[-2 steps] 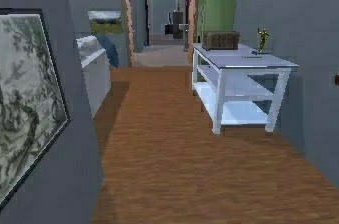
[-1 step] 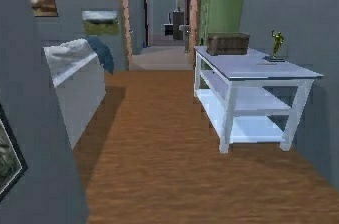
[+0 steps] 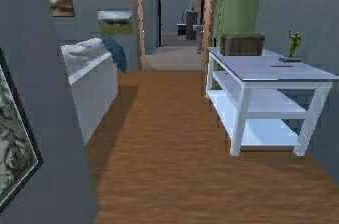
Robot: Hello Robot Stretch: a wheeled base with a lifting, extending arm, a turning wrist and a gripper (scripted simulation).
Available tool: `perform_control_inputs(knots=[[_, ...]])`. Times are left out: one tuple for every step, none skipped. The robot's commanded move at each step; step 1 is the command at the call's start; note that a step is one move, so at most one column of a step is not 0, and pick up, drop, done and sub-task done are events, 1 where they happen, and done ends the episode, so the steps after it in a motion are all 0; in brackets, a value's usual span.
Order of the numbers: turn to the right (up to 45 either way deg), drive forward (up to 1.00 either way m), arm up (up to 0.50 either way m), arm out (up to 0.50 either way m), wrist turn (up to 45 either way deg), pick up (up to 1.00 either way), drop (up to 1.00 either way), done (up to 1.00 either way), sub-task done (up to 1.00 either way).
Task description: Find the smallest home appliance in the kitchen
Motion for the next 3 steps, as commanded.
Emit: perform_control_inputs(knots=[[0.0, 1.00, 0.00, 0.00, 0.0, 0.00, 0.00, 0.00, 0.00], [0.0, 1.00, 0.00, 0.00, 0.0, 0.00, 0.00, 0.00, 0.00], [-3.0, 0.00, 0.00, 0.00, 0.0, 0.00, 0.00, 0.00, 0.00]])
